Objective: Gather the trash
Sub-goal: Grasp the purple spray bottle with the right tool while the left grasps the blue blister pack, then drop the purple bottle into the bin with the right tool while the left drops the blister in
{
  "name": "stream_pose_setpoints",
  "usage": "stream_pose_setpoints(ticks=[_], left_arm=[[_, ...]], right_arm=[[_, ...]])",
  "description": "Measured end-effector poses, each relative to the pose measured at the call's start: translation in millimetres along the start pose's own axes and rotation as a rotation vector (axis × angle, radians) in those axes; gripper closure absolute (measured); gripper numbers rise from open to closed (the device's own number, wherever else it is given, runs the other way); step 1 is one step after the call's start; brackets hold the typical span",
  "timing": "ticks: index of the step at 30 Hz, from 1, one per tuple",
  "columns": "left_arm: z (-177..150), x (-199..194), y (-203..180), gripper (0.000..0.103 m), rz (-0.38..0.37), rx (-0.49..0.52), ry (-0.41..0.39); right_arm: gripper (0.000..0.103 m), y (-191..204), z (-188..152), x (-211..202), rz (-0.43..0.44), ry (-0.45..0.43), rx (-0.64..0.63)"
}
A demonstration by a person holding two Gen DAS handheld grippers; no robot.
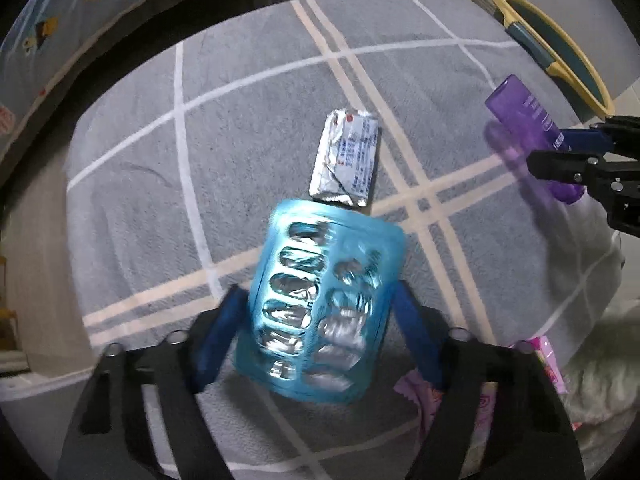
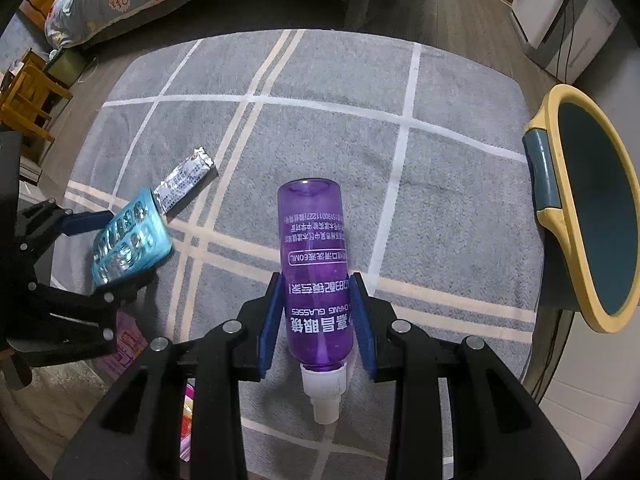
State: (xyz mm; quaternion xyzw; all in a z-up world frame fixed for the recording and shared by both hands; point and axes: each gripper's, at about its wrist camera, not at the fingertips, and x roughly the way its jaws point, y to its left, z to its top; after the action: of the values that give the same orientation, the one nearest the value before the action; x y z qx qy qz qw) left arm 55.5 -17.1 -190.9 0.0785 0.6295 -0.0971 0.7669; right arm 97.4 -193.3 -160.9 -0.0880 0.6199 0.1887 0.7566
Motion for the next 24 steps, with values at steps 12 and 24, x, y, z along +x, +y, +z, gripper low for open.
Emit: stream_pose_setpoints(ticks=[12, 24], left_arm=[[12, -45, -1, 0.033, 0.010, -0.048, -0.118], [49, -109, -35, 0.033, -0.001, 0.001, -0.281]], right_arm=[[0.071, -17, 11, -41, 0.024, -0.114, 0.043], [0.071, -58, 22, -84, 0.057, -0.222, 0.130]])
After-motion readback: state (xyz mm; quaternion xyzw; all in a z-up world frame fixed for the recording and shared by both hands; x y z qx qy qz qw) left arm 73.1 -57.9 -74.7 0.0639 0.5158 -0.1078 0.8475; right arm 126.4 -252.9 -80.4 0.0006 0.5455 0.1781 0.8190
